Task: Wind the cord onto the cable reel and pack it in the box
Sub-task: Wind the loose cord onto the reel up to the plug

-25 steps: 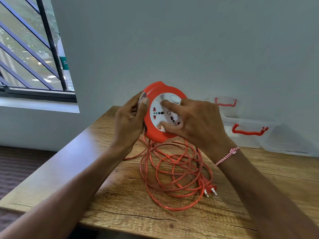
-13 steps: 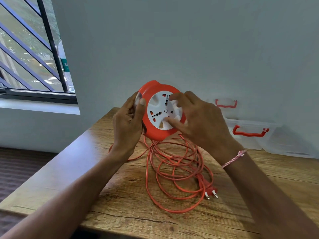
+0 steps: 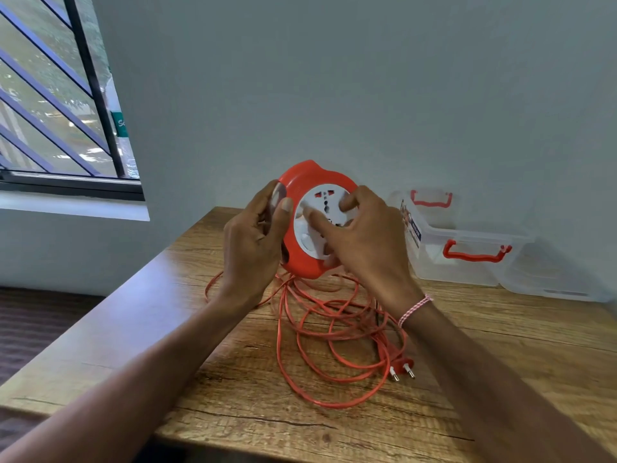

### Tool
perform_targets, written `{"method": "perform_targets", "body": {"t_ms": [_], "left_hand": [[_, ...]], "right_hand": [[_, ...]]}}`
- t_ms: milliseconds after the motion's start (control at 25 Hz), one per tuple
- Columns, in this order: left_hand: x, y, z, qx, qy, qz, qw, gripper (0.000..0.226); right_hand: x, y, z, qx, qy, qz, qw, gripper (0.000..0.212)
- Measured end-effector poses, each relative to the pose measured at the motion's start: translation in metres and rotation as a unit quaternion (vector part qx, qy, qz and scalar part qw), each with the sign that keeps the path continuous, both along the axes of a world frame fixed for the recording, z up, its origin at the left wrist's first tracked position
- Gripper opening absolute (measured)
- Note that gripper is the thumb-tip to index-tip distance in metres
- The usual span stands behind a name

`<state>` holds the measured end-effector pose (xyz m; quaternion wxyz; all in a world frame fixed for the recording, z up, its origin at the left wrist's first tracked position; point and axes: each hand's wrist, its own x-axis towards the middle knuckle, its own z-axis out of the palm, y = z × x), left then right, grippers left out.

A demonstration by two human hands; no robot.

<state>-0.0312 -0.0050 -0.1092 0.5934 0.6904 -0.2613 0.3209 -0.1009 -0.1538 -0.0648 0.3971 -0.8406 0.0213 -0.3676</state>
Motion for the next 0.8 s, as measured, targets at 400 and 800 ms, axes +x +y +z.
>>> {"method": "perform_targets", "body": {"t_ms": [400,800], "left_hand": [[0.005,0.011,0.009,-0.062,0.050,-0.002,0.997,0.054],[0.002,0.006,0.006,-0.023,-0.003,-0.011,1.000,0.035]], "right_hand": [[-0.009,-0.032,0.015,-0.443,-0.074,-0.010,0.894,0.055],[-0.004,-0.013,0.002,-0.472,-0.143,-0.112,0.863,0.060]]}}
